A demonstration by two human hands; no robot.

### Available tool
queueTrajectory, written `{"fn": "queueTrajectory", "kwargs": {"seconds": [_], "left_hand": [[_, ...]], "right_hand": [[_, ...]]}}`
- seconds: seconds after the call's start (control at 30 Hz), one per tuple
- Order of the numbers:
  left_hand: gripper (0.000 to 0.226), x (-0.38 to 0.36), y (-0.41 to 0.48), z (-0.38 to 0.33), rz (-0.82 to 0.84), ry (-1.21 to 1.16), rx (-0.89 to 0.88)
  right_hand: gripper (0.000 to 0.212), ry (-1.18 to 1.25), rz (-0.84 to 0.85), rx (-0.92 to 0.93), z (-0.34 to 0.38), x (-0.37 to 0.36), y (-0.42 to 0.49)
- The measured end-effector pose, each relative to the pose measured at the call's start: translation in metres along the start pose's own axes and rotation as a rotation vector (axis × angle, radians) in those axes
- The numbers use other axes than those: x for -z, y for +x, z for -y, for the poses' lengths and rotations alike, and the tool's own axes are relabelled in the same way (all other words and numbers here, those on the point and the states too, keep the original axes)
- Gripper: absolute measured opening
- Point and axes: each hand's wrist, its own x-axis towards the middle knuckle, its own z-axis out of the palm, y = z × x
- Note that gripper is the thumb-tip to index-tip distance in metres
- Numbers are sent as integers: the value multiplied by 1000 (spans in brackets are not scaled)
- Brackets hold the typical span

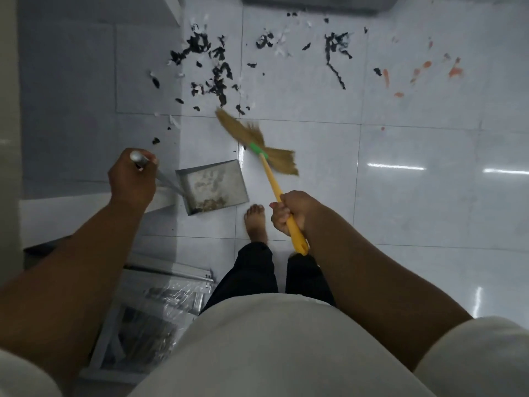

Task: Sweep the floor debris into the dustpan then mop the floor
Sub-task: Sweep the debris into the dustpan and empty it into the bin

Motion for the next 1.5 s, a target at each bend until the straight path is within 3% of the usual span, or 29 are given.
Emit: {"fn": "queueTrajectory", "kwargs": {"seconds": [0.2,0.3,0.47,0.83,0.93,1.17,1.3,1.5], "left_hand": [[22,5,13,-29,4,-65,37],[35,-3,20,-52,19,-141,26],[36,-41,27,-100,57,-199,27],[12,-163,54,-220,109,-262,63],[25,-195,64,-245,130,-408,129],[23,-254,84,-269,70,-297,73],[23,-268,91,-272,80,-318,66],[19,-275,102,-280,144,-199,2]], "right_hand": [[32,-80,-109,119,21,-1,-51],[31,-88,-170,199,43,11,-76],[34,-122,-252,309,101,38,-114],[29,-168,-230,453,295,92,-161],[29,-233,-279,461,353,100,-161],[34,-393,-405,377,453,117,-129],[30,-306,-269,312,454,119,-108],[28,-332,-152,297,392,125,-126]]}}
